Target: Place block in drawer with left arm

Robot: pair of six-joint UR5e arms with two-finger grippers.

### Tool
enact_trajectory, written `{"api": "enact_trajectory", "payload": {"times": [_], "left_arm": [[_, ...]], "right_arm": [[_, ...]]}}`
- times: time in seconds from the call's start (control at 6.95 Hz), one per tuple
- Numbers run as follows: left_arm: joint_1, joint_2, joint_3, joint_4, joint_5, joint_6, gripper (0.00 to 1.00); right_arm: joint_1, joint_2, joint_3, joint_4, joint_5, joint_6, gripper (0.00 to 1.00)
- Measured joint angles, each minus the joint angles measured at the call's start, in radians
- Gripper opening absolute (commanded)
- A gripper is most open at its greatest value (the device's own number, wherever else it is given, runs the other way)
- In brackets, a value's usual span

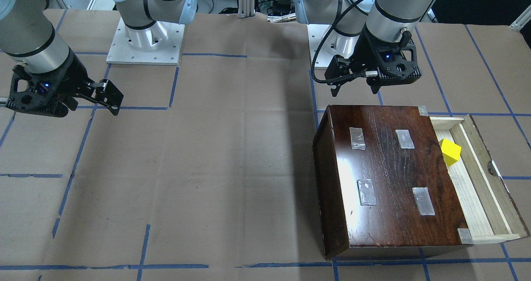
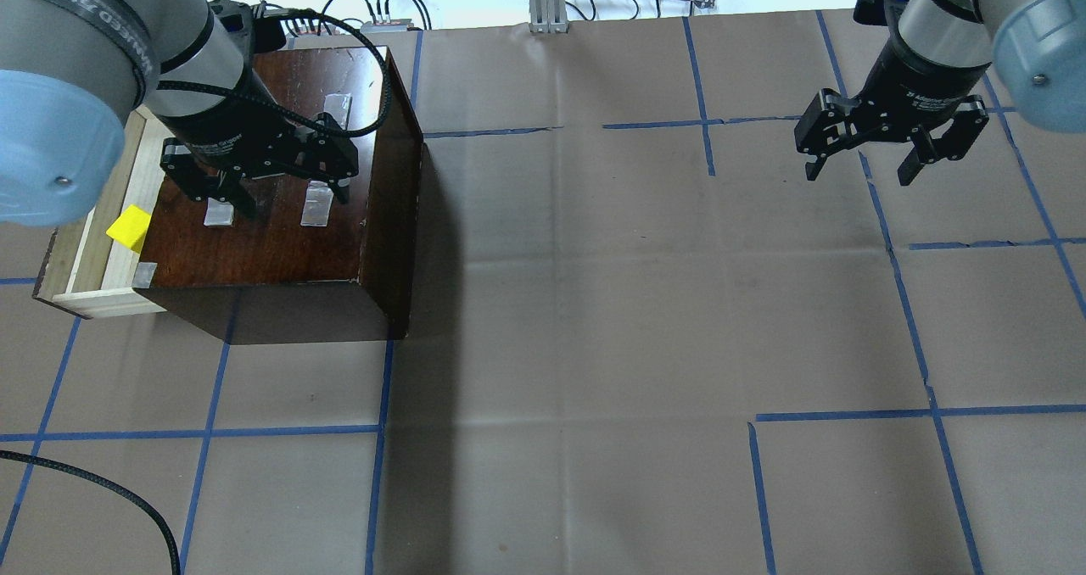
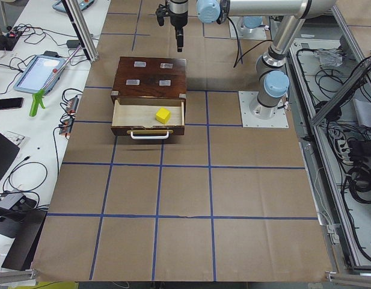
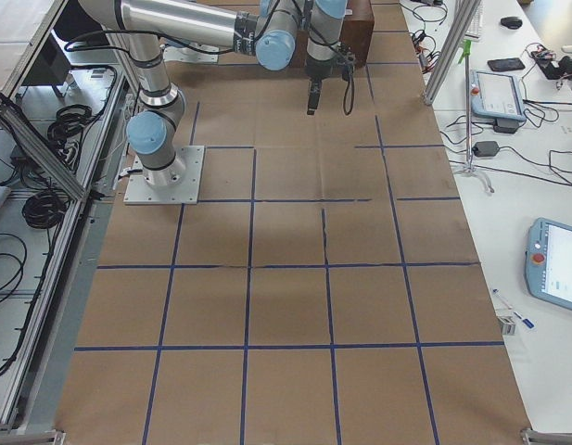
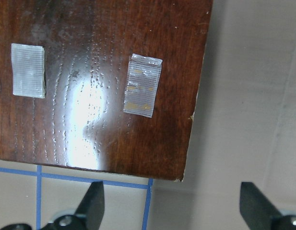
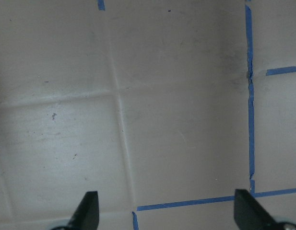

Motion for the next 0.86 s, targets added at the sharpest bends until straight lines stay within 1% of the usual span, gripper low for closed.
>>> {"api": "enact_trajectory", "payload": {"times": [0.86], "left_arm": [[0.0,0.004,-0.001,-0.004,-0.005,0.03,0.98]], "right_arm": [[0.0,0.0,0.0,0.0,-0.001,0.0,1.0]]}}
